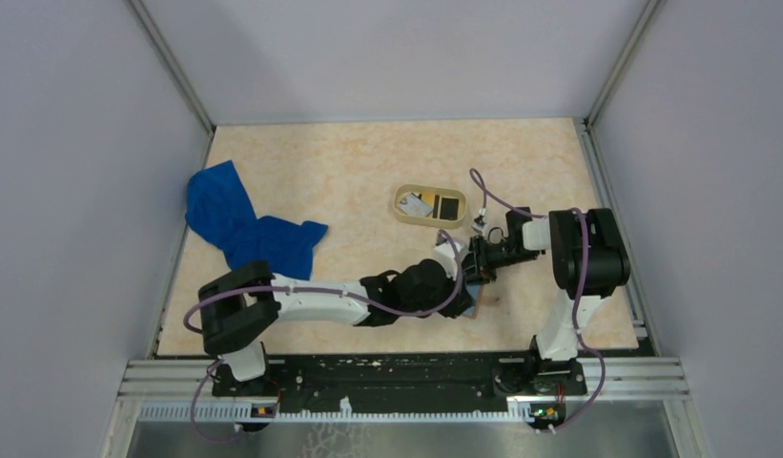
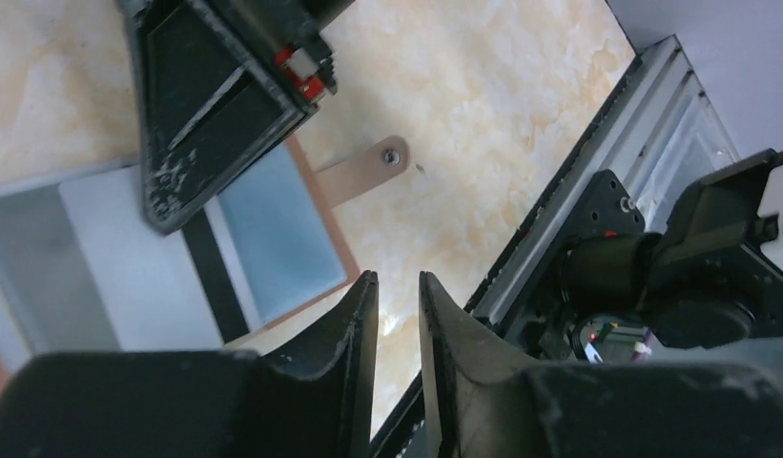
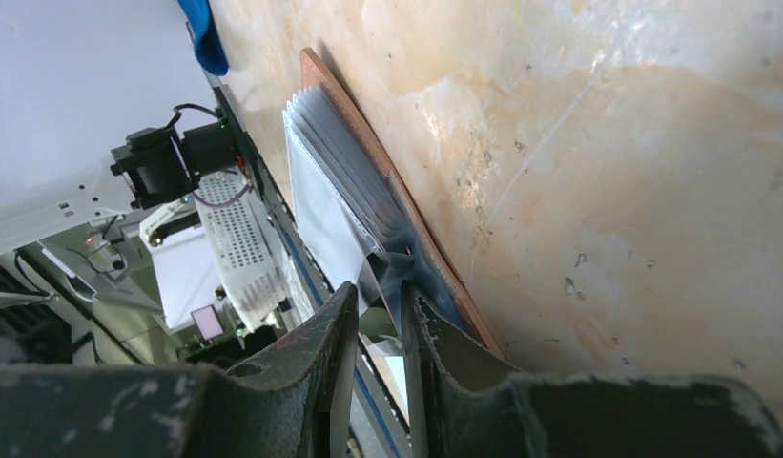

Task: Put the credit cards into the card holder
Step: Insert the credit card into the card holder.

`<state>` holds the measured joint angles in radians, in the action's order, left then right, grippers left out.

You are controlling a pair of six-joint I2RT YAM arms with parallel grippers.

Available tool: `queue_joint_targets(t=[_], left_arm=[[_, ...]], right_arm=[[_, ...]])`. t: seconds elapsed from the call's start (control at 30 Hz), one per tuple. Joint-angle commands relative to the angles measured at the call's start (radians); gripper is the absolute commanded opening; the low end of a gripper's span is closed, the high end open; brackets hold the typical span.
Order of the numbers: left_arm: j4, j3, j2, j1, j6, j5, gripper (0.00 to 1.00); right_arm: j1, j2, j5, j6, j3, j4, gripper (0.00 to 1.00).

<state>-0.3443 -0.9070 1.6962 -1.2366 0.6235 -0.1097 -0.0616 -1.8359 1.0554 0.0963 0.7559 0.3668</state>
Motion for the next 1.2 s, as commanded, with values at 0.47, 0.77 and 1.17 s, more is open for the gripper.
queue_joint_targets(t=[0.47, 0.77, 1.17], left_arm=[[0.34, -0.313, 0.272, -0.04, 0.019, -0.248, 0.2], [0.448, -0.374, 0.332, -0.041, 0.03, -0.331, 0.2], [0.619, -0.452, 0.392, -0.038, 0.093, -0.563, 0.53]], right_arm=[[-0.008, -0.006, -0.068, -0.046, 0.03, 0.0, 0.24], [-0.007, -0.006, -0.068, -0.052, 0.032, 0.003, 0.24], [-0.007, 0.001, -0.054, -0.079, 0.05, 0.034, 0.39]])
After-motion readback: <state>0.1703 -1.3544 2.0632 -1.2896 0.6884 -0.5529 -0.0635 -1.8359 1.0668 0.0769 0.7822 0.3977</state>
